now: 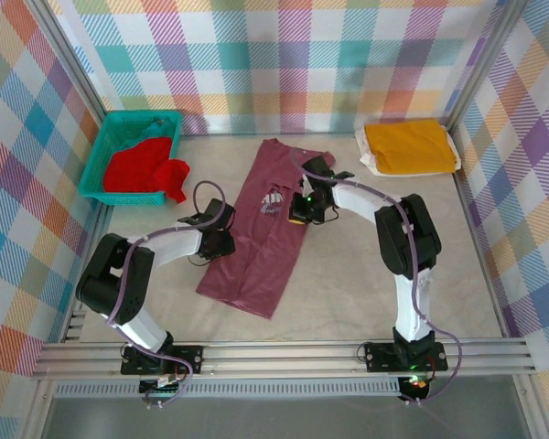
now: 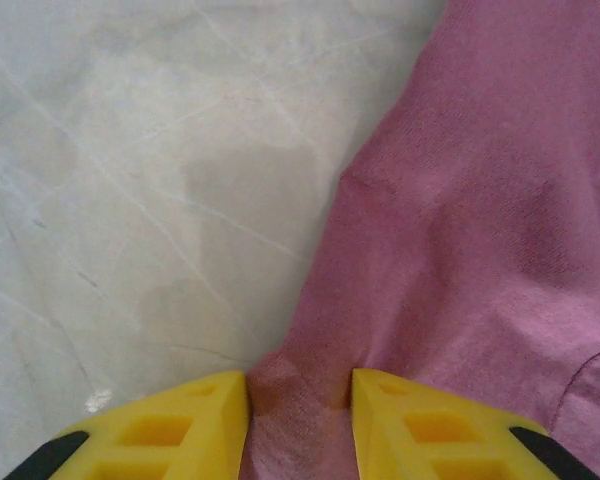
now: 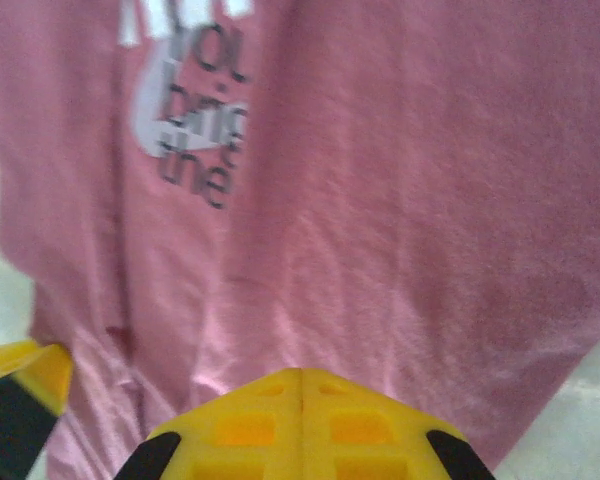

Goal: Fold and stack the t-shirts

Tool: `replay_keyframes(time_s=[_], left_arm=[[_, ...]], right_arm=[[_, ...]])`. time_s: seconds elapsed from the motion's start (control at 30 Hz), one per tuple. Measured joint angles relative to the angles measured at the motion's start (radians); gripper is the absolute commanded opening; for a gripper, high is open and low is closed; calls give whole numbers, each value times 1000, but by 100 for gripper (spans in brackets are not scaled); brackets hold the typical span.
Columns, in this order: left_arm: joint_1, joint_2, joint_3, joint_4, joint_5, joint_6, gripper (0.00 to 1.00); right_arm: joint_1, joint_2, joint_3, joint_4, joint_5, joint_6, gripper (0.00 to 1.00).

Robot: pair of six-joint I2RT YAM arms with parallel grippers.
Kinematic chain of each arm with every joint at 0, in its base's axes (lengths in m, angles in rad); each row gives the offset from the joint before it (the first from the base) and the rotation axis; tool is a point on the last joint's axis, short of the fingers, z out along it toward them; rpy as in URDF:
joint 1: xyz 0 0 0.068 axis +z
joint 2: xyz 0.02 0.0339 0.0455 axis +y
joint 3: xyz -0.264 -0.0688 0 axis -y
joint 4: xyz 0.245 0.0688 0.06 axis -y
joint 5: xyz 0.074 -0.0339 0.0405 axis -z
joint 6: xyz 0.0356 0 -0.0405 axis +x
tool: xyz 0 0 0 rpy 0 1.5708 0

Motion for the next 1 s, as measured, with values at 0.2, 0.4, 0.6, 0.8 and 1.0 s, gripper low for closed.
replay_keyframes(time_s=[0.2,0.4,0.6,0.8,1.0], left_arm=[[-67,-49,-80,84,-17,-43,34],[-203,-103,-148,129,5,-147,34],[-357,-98,-118,84,21,-229,37],[-370,-146,-119,-40,-18,-261,40],[-343,-179,-119,-101,-31,-267,42]], right_arm=[[-43,61,0,11,11,37,4],[-116,61,0,14,20,40,4],[-202,61,-1,14,21,27,6],[-204,60,-3,19,0,10,10],[-185,32,-52,60,-47,15,21]])
